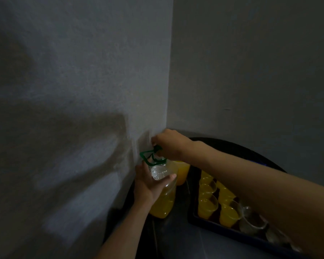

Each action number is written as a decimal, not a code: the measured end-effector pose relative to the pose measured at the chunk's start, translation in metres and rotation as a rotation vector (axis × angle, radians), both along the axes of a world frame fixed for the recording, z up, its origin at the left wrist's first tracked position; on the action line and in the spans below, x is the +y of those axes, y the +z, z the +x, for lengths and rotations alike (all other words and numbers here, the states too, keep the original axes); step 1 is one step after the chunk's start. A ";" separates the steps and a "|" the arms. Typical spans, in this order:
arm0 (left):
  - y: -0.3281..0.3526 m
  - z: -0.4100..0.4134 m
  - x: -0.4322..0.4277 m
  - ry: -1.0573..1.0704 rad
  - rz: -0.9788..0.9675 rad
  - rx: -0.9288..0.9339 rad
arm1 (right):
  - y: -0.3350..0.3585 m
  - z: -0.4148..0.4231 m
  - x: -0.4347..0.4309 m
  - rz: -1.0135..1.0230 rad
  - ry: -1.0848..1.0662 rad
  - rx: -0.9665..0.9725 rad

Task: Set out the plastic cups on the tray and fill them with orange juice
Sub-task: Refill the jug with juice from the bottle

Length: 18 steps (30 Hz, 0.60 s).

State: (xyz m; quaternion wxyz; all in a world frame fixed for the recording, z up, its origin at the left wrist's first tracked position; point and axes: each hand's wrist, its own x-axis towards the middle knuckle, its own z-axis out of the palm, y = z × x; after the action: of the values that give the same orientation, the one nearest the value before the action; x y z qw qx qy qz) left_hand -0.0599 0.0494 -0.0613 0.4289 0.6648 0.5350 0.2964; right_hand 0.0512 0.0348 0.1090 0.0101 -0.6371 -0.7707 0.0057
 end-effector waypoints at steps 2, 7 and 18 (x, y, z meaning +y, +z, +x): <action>0.001 -0.001 0.000 -0.009 0.032 -0.016 | -0.001 -0.002 0.004 -0.018 0.002 -0.035; 0.004 -0.001 -0.002 0.007 0.023 0.006 | 0.005 0.000 0.005 -0.090 0.067 -0.042; 0.008 -0.001 -0.007 0.012 0.071 0.022 | 0.015 0.015 0.007 -0.131 0.149 -0.013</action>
State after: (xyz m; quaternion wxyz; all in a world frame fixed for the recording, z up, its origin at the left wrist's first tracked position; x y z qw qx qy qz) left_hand -0.0611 0.0422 -0.0533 0.3972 0.6796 0.5329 0.3105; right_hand 0.0659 0.0417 0.1239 -0.0368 -0.5775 -0.8139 0.0526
